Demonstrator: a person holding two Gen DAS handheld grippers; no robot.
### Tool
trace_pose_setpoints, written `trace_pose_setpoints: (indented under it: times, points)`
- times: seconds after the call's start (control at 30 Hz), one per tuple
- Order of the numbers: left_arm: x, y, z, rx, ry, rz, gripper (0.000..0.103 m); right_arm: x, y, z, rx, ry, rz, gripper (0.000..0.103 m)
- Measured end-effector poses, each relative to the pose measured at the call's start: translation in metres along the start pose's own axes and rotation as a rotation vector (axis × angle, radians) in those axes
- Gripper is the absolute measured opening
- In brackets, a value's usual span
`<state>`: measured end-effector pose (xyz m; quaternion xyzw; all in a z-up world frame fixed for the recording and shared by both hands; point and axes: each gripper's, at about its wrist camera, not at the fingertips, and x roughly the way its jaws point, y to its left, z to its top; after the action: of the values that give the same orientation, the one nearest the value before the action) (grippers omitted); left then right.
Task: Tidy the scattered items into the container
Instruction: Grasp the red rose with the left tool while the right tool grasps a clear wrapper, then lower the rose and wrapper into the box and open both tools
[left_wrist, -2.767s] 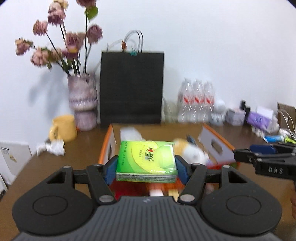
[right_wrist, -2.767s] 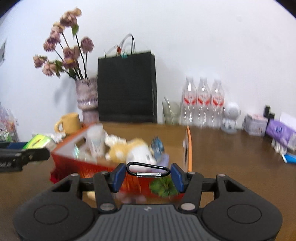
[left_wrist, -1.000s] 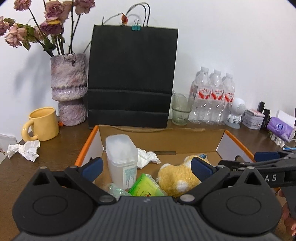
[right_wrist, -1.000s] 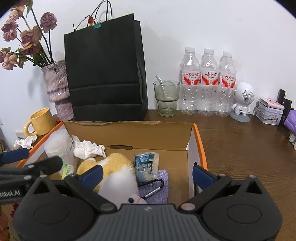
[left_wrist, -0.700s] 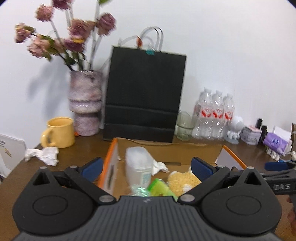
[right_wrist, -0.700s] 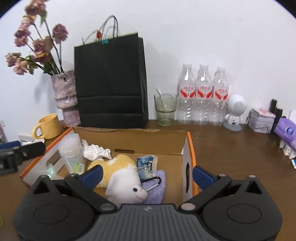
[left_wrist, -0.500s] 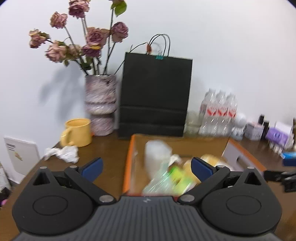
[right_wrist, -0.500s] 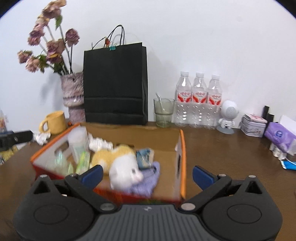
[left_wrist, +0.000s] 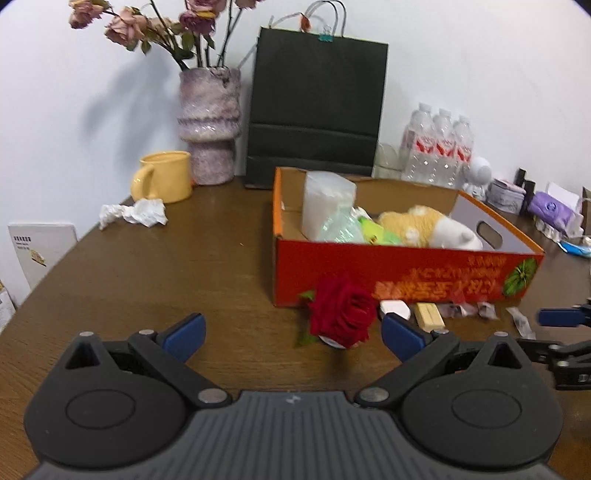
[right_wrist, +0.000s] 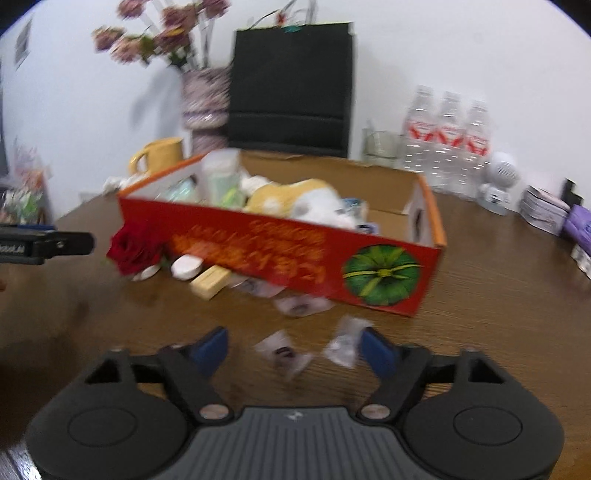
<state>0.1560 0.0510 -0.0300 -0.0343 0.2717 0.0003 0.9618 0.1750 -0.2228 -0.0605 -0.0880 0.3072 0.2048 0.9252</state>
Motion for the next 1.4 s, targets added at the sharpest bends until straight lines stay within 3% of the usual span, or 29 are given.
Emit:
trace_pose_setpoints:
  times: [0.23,0.3,0.33,0.47,0.53,0.57,0.6,0.63,0.9,1.17,1.4]
  points:
    - [0.019,-0.014,0.009,0.019,0.023,-0.031,0.103,0.014,0.002,-0.002,0.000,0.047,0.028,0.042]
    - [0.030,-0.019,0.013,0.026,0.032,-0.028,0.103,0.013,0.000,-0.003,0.009,0.044,0.043,0.023]
    - [0.036,-0.022,0.014,0.028,0.038,-0.022,0.103,0.013,0.000,-0.004,0.012,0.042,0.047,0.018]
    - [0.054,-0.029,0.012,0.046,0.060,0.007,0.101,0.012,0.001,-0.005,0.014,0.025,0.036,0.016]
    - [0.057,-0.030,0.011,0.052,0.068,0.008,0.076,0.012,0.000,-0.006,0.022,0.019,0.035,0.015]
    - [0.058,-0.029,0.011,0.048,0.072,-0.003,0.070,0.013,0.000,-0.006,0.027,0.015,0.033,0.015]
    - [0.059,-0.028,0.011,0.049,0.086,-0.016,0.055,0.014,-0.001,-0.006,0.032,0.012,0.030,0.015]
    - [0.060,-0.029,0.010,0.057,0.095,-0.022,0.048,0.014,-0.002,-0.006,0.038,0.010,0.027,0.015]
    - [0.049,-0.033,0.003,0.094,0.053,0.001,0.043,0.015,-0.003,-0.008,0.046,-0.004,0.008,0.015]
    - [0.011,-0.032,0.000,0.053,-0.028,-0.013,0.043,-0.003,-0.001,-0.009,0.065,-0.079,0.008,0.015]
    - [-0.024,-0.043,0.042,0.060,-0.166,-0.080,0.043,-0.031,-0.020,0.023,0.104,-0.207,0.034,0.015]
